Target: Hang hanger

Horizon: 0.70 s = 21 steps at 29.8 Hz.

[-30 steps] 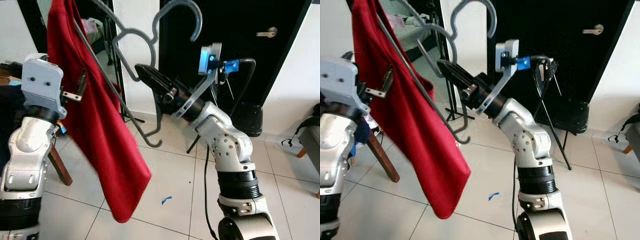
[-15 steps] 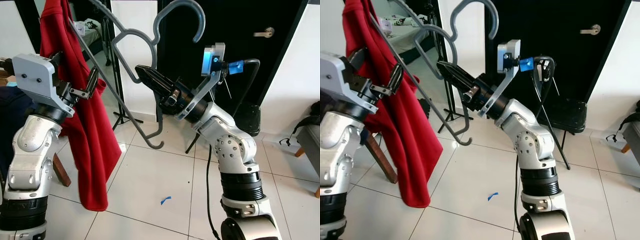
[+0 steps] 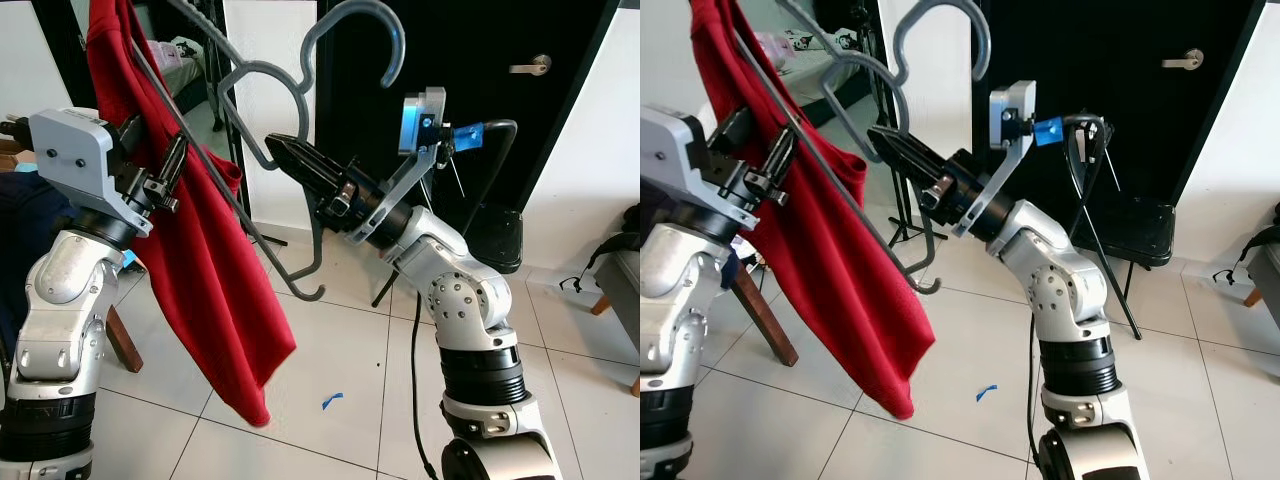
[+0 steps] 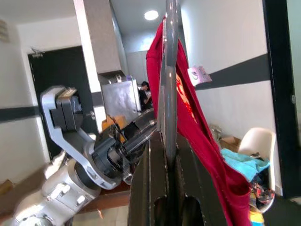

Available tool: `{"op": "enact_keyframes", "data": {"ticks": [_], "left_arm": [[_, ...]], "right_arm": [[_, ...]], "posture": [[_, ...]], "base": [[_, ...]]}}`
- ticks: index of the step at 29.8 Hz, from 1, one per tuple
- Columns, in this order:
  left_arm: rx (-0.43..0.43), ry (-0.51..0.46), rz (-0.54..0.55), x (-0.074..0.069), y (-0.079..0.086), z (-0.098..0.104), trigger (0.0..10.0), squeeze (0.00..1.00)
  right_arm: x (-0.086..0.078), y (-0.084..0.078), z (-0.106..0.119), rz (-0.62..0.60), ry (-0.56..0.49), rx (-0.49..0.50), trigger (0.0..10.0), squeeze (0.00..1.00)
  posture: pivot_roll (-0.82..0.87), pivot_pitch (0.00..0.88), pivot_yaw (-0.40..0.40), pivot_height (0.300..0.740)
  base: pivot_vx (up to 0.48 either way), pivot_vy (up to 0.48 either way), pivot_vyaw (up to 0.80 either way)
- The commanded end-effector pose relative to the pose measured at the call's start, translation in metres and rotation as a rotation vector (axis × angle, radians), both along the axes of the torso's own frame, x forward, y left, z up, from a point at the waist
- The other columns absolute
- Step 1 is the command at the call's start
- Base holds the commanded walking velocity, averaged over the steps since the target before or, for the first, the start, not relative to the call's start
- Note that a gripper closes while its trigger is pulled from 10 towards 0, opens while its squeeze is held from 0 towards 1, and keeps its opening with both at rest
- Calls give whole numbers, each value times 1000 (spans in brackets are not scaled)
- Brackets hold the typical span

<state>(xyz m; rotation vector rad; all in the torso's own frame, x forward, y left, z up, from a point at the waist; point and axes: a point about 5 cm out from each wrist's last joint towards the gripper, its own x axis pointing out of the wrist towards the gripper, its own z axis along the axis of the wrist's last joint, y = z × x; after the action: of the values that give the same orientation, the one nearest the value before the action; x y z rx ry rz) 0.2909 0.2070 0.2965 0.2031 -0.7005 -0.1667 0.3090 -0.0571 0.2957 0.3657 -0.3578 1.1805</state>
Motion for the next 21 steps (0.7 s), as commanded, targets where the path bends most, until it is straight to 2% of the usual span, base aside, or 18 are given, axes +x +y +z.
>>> {"op": "enact_keyframes", "data": {"ticks": [1, 4, 8, 12, 14, 15, 16, 18, 21], "left_arm": [[11, -74, -9, -7, 0, 16, 0, 0], [18, -83, -2, -9, 2, 19, 0, 0], [47, -132, 20, -17, 11, 36, 0, 0], [61, -166, 36, -23, 20, 49, 0, 0], [74, -203, 53, -32, 32, 65, 0, 0], [74, -203, 53, -32, 32, 65, 0, 0], [87, -223, 57, -38, 39, 76, 0, 0], [87, -223, 57, -38, 39, 76, 0, 0], [147, -235, 32, -56, 52, 99, 0, 0]], "right_arm": [[3, 3, -9, -22, 20, -51, 10000, 0], [4, 4, -11, -33, 20, -70, 10000, 0], [10, -1, -24, -103, 32, -165, 10000, 0], [15, -7, -32, -147, 48, -213, 10000, 0], [20, -15, -40, -187, 65, -264, 10000, 0], [20, -15, -40, -187, 65, -264, 10000, 0], [23, -21, -45, -211, 72, -292, 10000, 0], [23, -21, -45, -211, 72, -292, 10000, 0], [28, -41, -58, -264, 90, -376, 10000, 0]], "posture": [[27, 0, -5, 740], [27, 0, -4, 740], [27, 0, -5, 740], [25, 0, -3, 740], [27, 0, -3, 740], [27, 0, -3, 740], [29, 0, -2, 740], [29, 0, -2, 740], [39, 0, -2, 740]], "base": [[0, 0, 0], [0, 0, 0], [0, 0, 0], [0, 0, 0], [0, 0, 0], [0, 0, 0], [0, 0, 0], [0, 0, 0], [0, 0, 0]]}}
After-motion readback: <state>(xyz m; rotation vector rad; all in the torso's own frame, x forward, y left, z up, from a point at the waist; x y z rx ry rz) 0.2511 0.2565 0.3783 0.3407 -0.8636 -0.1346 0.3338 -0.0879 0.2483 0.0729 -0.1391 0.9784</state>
